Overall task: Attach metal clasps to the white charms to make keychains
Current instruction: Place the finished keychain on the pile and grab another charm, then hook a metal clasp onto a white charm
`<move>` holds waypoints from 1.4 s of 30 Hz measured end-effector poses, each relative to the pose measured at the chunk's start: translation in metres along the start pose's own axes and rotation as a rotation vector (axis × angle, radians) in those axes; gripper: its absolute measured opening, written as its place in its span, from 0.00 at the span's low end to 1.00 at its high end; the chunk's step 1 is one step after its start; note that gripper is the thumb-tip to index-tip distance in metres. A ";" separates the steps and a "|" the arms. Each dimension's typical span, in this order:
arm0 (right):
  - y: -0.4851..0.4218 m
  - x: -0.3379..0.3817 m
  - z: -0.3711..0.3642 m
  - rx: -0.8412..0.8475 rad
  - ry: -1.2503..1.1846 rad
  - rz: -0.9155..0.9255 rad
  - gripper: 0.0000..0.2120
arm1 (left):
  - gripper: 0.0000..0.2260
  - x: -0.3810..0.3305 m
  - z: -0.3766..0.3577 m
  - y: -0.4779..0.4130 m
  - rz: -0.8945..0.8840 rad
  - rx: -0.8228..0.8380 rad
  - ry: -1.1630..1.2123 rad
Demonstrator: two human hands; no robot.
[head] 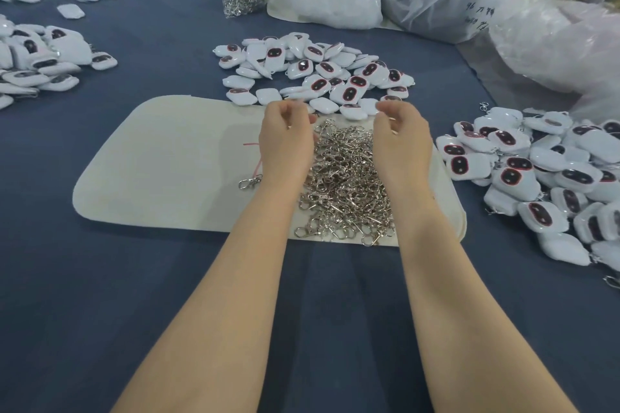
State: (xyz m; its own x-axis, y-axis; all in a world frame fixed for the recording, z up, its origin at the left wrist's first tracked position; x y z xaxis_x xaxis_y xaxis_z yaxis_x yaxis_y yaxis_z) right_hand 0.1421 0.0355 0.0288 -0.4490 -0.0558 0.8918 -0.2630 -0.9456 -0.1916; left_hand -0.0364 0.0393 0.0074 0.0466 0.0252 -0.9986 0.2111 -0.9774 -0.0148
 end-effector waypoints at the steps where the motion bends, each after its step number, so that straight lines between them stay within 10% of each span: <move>1: -0.002 0.001 -0.005 0.042 0.117 0.022 0.13 | 0.04 0.001 0.001 0.000 0.014 -0.008 0.023; 15: -0.040 -0.016 -0.063 0.297 0.690 -0.220 0.18 | 0.05 0.007 0.003 -0.004 0.064 -0.031 0.126; 28: -0.023 0.035 -0.042 0.177 -0.004 0.192 0.08 | 0.17 -0.003 -0.005 -0.001 -0.054 0.036 -0.084; 33: -0.006 0.038 -0.057 0.302 -0.345 0.067 0.05 | 0.08 -0.018 0.013 0.002 -0.160 -0.128 0.003; 42: 0.052 0.038 -0.118 0.692 0.752 0.398 0.14 | 0.07 -0.017 0.045 0.002 -0.175 -0.335 0.475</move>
State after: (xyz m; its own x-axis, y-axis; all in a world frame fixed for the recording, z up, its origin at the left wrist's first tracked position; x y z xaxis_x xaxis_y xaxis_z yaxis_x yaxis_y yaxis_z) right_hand 0.0101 0.0219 0.0046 -0.8636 -0.4095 0.2941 0.4470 -0.8917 0.0709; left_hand -0.0811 0.0277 0.0223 0.3978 0.3464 -0.8495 0.5475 -0.8327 -0.0832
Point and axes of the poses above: each hand's wrist, its own y-axis away from the middle knuckle, its own z-axis out of the back of the hand, x = y × z, the point moved 8 cm from there along -y, towards the middle knuckle, and after that the axes turned 8 degrees about x, right-handed, at the moved point
